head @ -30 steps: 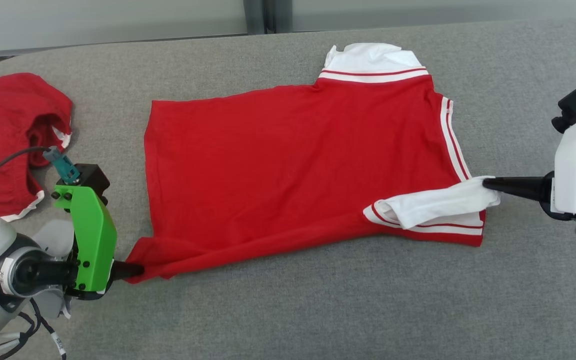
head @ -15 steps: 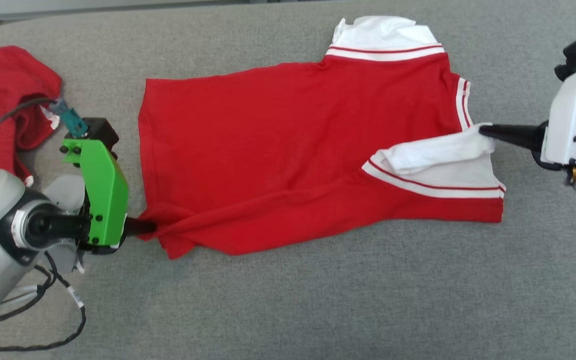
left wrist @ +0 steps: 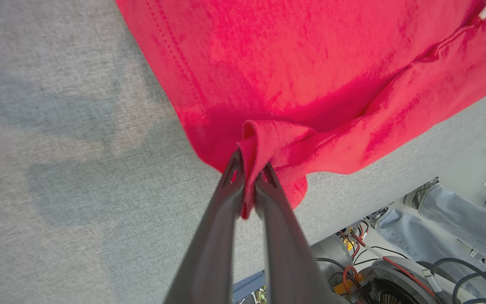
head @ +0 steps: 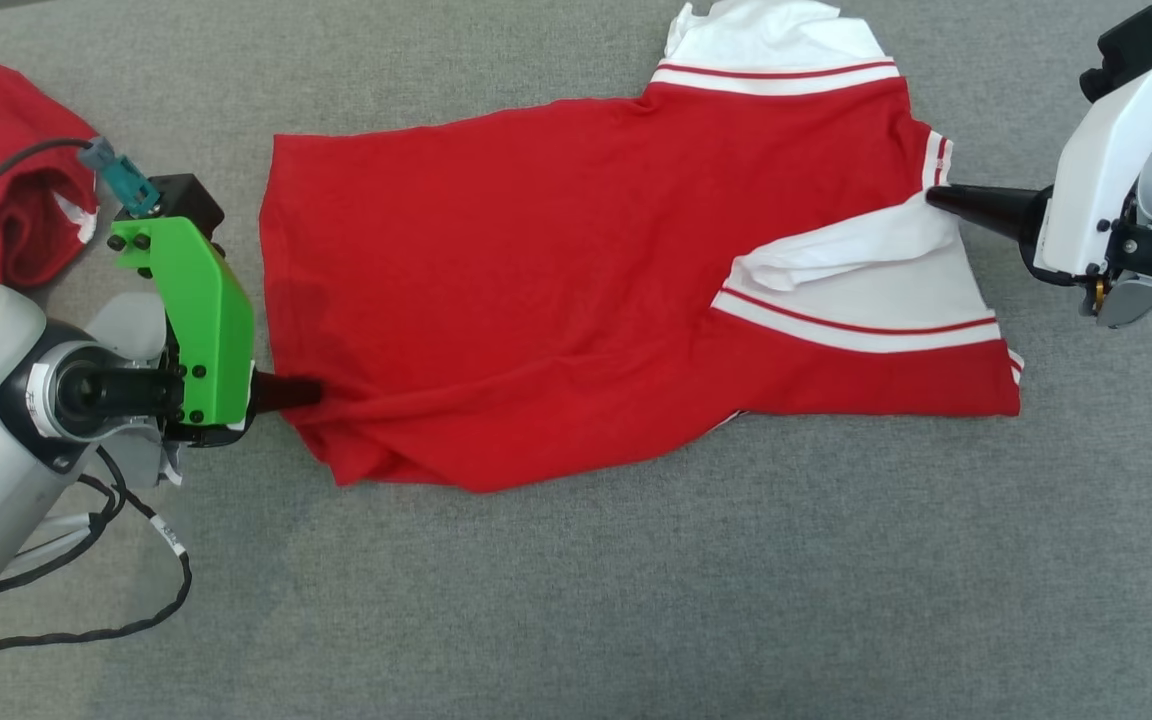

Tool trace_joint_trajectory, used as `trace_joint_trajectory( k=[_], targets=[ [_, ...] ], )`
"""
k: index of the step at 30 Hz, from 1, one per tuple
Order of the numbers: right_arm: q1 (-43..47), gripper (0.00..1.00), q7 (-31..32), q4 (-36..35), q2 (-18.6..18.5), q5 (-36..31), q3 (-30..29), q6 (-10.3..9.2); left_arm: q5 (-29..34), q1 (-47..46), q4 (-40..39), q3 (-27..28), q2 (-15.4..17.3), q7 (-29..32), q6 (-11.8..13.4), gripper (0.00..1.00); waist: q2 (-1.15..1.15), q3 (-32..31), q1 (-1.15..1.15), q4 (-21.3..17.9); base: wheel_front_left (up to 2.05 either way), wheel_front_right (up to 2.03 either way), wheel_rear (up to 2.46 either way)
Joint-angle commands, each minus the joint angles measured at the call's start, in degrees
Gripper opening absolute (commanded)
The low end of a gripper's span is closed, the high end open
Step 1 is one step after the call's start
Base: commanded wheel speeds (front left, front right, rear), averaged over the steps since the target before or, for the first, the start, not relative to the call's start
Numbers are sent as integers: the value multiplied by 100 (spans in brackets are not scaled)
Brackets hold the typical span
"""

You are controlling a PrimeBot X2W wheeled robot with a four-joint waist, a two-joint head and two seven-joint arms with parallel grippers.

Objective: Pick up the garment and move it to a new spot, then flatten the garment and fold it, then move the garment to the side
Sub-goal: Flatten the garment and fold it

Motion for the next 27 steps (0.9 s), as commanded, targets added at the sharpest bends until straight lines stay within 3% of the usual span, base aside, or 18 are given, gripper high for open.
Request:
trace_joint_trajectory(
  k=[1, 7, 15, 18, 23, 27],
  targets=[
    [45, 100, -111, 22, 16, -38, -10, 3, 40, 7, 63, 23, -21, -58, -57, 100, 0, -82, 0, -3, 0, 0, 0],
    [285, 100, -879, -198, -34, -239, -110, 3, 413, 70, 206, 3, 18, -578, -310, 100, 0, -501, 0, 30, 0, 0, 0],
    [1095, 100, -2814, -995, -208, -786, -310, 3, 1125, 587, 2, 283, 69, -2592, -595, 100, 0, -1148, 0, 92, 0, 0, 0],
    [1499, 100, -3527, -1105, -319, -1020, -338, 3, 1477, 901, -204, 348, 161, -3423, -443, 100, 0, -1332, 0, 110, 0, 0, 0],
    [2301, 100, -3946, -1035, -329, -1171, -786, 3, 2056, 1680, -681, 468, 366, -4897, 222, 100, 0, -1590, 0, 99, 0, 0, 0],
    [3079, 100, -3944, -913, 66, -1966, -2190, 3, 2289, 2390, -1016, 661, 372, -6098, 838, 100, 0, -1649, 0, 61, 0, 0, 0]
  ],
)
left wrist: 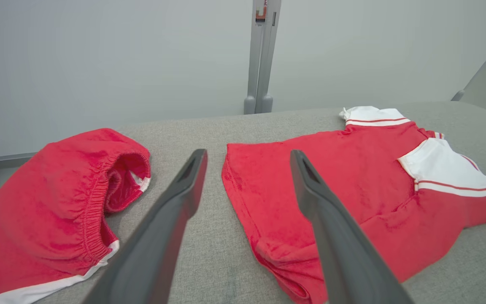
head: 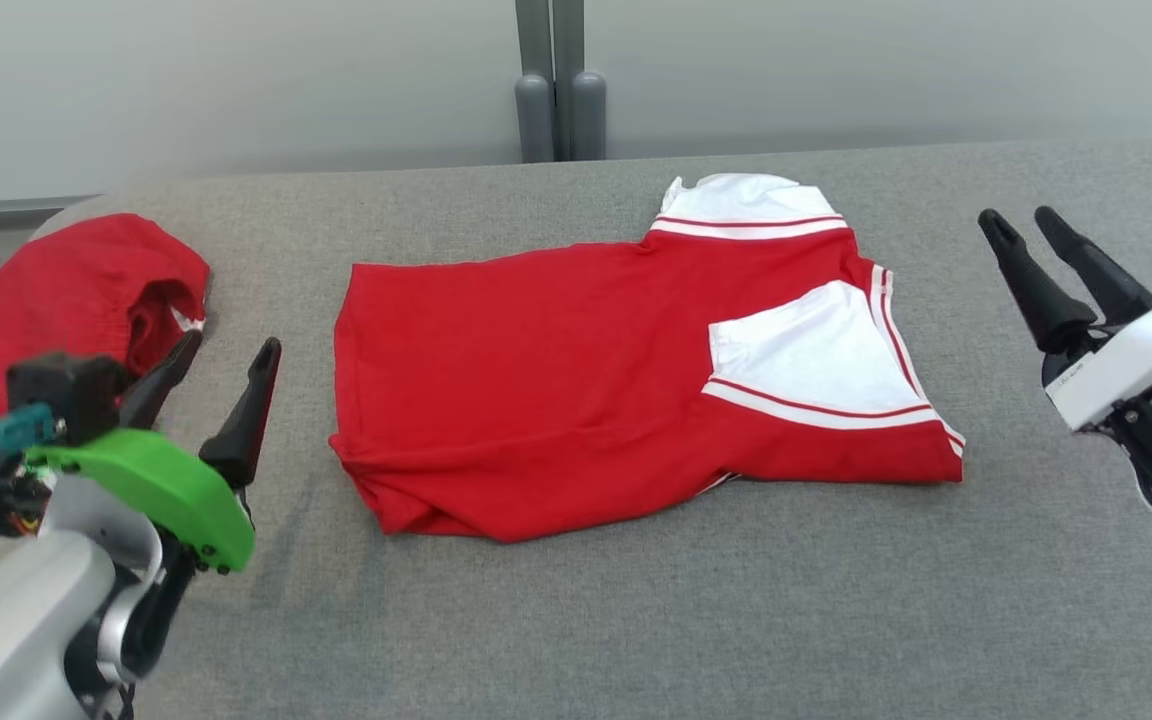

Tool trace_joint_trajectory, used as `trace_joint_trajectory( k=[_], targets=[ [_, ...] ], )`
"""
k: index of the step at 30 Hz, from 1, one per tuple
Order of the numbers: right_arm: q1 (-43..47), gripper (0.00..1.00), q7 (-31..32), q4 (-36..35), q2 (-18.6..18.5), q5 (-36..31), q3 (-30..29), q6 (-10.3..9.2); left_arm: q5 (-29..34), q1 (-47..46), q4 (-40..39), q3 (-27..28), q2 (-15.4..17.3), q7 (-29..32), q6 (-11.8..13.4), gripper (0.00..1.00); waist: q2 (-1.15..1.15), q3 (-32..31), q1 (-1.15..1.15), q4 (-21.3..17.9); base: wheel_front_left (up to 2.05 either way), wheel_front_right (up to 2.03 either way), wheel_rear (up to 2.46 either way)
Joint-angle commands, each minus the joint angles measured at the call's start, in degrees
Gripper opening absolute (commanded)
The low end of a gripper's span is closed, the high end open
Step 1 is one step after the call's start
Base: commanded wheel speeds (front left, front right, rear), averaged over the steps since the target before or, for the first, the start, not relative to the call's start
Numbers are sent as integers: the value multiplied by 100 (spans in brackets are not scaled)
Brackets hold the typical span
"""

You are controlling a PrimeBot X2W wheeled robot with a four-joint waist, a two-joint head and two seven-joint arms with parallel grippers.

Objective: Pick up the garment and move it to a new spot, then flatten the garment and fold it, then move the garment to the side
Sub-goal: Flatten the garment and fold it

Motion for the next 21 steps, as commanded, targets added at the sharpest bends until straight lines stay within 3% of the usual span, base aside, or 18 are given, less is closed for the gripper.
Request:
trace_joint_trajectory(
  k=[1, 5, 9, 15, 21],
  targets=[
    [452, 100, -9, 22, 195, -386, -427, 3, 91, 276, -80, 89, -25, -306, 183, 100, 0, -68, 0, -31, 0, 0, 0],
    [1448, 100, -11, -187, 816, -1527, -1841, 3, 412, 889, -373, 566, -146, -681, 679, 100, 0, -92, 0, -62, 0, 0, 0],
    [2402, 100, -12, -416, 1410, -2321, -2763, 3, 1291, 1717, -872, 1658, -661, -681, 898, 100, 0, -76, 0, -65, 0, 0, 0],
    [3169, 100, -13, -380, 1971, -2882, -3267, 3, 2581, 2908, -1107, 2775, -1550, -684, 709, 100, 0, 0, 0, -122, 0, 0, 0],
    [3216, 100, -13, -64, 2184, -2961, -3312, 3, 3348, 3386, -785, 3083, -2202, -685, 143, 100, 0, 122, 0, -107, 0, 0, 0]
  ],
)
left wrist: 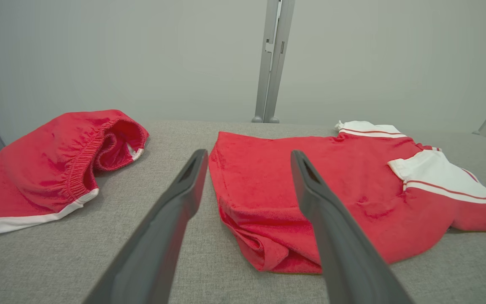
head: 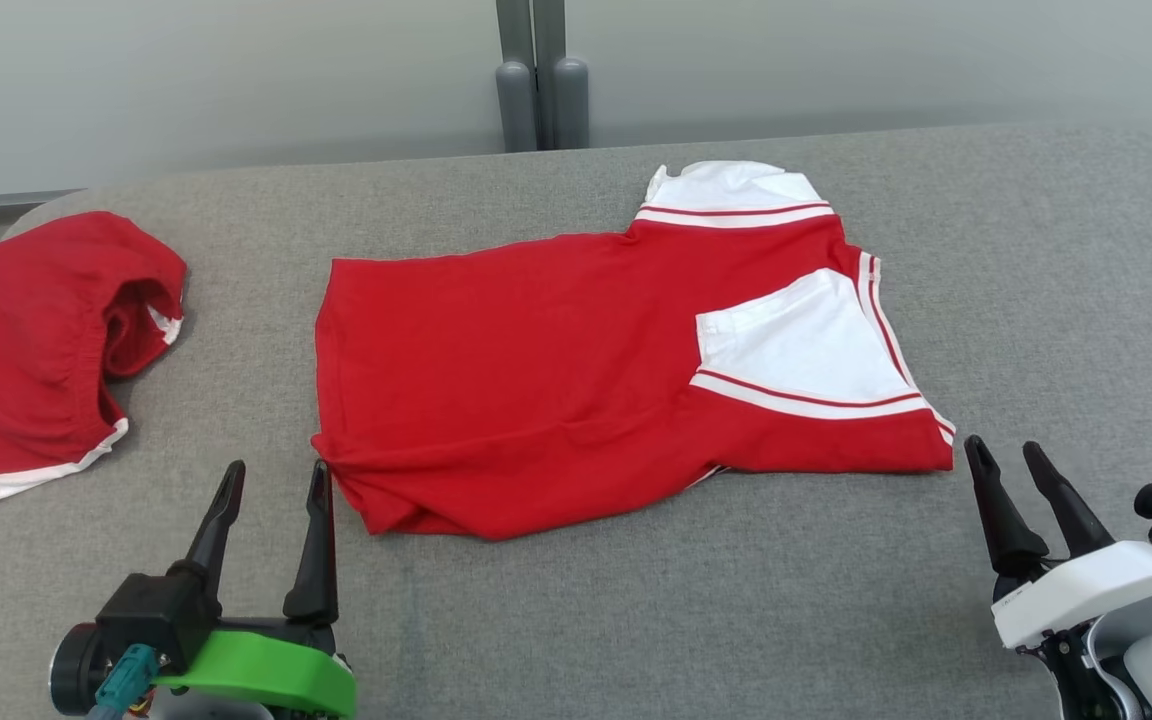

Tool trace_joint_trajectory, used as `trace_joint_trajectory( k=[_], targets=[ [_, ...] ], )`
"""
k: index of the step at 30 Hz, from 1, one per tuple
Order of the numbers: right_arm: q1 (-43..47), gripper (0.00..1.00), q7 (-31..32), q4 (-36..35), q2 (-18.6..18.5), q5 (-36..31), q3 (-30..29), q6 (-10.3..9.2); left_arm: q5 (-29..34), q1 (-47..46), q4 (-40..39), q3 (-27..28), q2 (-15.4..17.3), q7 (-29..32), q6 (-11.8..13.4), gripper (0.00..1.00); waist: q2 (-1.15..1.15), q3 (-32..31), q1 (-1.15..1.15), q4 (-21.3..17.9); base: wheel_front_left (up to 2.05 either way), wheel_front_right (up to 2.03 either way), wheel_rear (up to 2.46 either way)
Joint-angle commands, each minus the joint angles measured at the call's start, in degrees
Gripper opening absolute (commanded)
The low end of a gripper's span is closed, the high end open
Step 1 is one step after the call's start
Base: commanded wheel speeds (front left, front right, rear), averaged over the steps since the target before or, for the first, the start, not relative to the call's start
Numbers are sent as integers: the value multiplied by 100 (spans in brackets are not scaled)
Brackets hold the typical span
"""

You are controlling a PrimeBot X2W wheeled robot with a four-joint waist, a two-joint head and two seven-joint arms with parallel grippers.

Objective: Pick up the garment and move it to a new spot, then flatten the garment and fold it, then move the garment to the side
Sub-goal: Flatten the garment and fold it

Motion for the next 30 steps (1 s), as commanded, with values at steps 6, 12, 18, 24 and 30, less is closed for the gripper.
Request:
trace_joint_trajectory(
  k=[6, 12, 18, 24, 30],
  targets=[
    [-417, 100, 183, 411, -18, 64, 254, 3, 291, -54, 666, 136, -340, 0, -407, 100, 0, 98, 0, 24, 0, 0, 0],
    [-877, 100, 500, 940, -42, 242, 598, 3, 365, -442, 1544, -79, -560, 34, -756, 100, 0, 237, 0, 96, 0, 0, 0],
    [-1161, 100, 459, 1195, -64, 393, 846, 3, 389, -856, 2233, -317, -772, 93, -1011, 100, 0, 356, 0, 133, 0, 0, 0],
    [-1417, 100, 507, 1487, -57, 467, 1044, 3, 372, -1164, 2786, -426, -933, 156, -1088, 100, 0, 490, 0, 106, 0, 0, 0],
    [-1609, 100, 528, 1629, -54, 577, 1309, 3, 319, -1359, 3126, -383, -1011, 97, -1120, 92, 0, 575, 0, 82, 0, 0, 0]
  ],
)
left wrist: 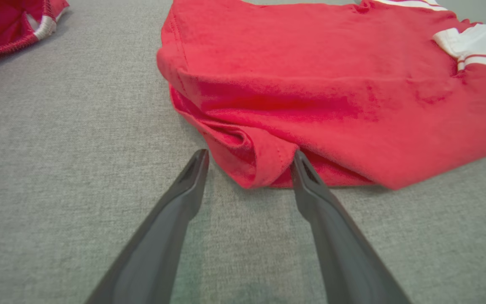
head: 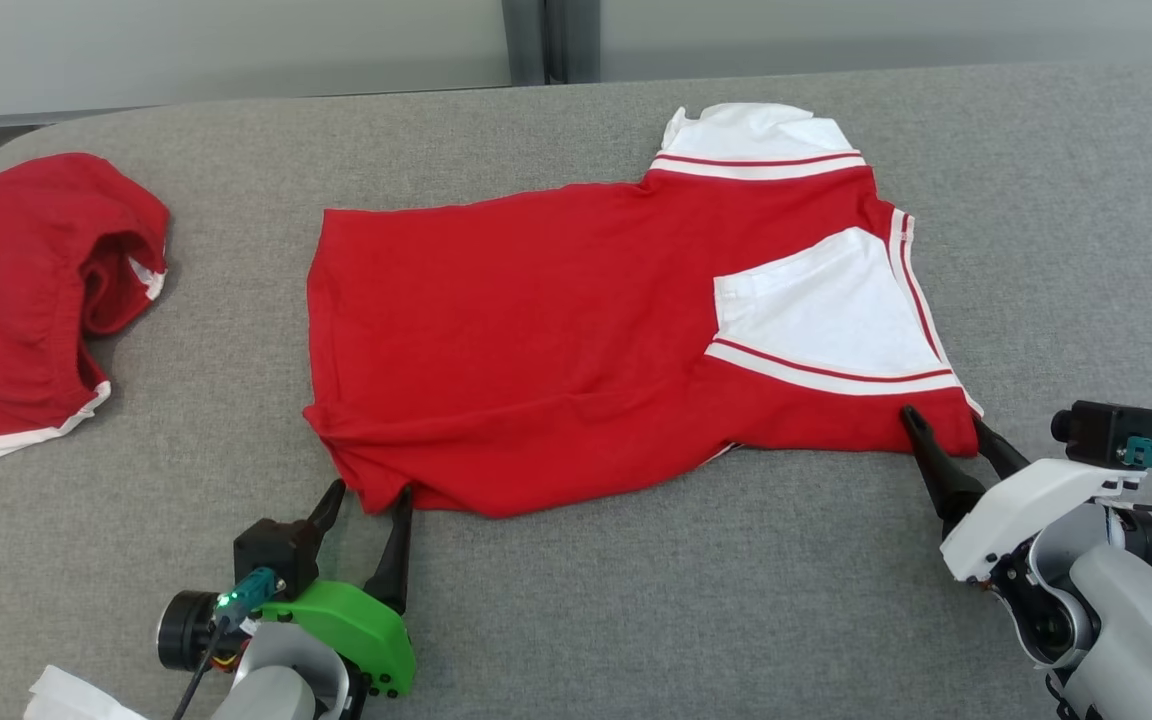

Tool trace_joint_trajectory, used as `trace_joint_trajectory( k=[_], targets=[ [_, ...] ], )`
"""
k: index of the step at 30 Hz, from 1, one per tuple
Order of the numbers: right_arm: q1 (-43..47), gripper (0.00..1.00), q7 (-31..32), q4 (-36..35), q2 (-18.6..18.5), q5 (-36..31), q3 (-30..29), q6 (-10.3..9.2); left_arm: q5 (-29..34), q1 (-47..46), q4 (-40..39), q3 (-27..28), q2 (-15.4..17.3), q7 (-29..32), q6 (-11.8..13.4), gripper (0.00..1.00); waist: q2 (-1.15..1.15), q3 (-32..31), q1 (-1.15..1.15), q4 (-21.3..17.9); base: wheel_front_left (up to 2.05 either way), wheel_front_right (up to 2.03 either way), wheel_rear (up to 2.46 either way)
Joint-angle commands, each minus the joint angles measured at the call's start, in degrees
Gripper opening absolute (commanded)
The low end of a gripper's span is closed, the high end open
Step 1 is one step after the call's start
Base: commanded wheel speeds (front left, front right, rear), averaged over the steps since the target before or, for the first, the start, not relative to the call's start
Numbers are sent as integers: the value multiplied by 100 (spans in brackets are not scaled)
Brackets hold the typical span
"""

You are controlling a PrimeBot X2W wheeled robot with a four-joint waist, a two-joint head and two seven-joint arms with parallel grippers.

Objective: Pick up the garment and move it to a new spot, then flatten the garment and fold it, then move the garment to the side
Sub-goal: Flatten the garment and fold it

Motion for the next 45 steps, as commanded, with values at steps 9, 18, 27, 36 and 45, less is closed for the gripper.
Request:
trace_joint_trajectory(
  k=[9, 18, 27, 36, 45],
  targets=[
    [-198, 0, -50, 289, -30, 192, 250, 3, -95, -159, 251, 31, -60, -91, -102, 0, 0, -21, 0, 15, 0, 0, 0],
    [-53, 0, -297, 96, -221, 499, 411, 3, -130, 42, 235, 170, 8, -125, -104, 0, 0, -271, 0, 36, 0, 0, 0],
    [511, 0, -274, -299, -696, 925, 616, 2, -250, 620, -149, 226, 325, -49, -135, 0, 0, -699, 0, 116, 0, 0, 0],
    [1176, 0, -205, -986, -1065, 1336, 794, 2, -329, 1199, -702, 73, 629, 281, -179, 0, 0, -870, 0, 95, 0, 0, 0],
    [1832, 0, 61, -1512, -1407, 1588, 789, 2, -407, 1694, -1213, -18, 867, 686, -41, 0, 0, -916, 0, -16, 0, 0, 0]
  ],
)
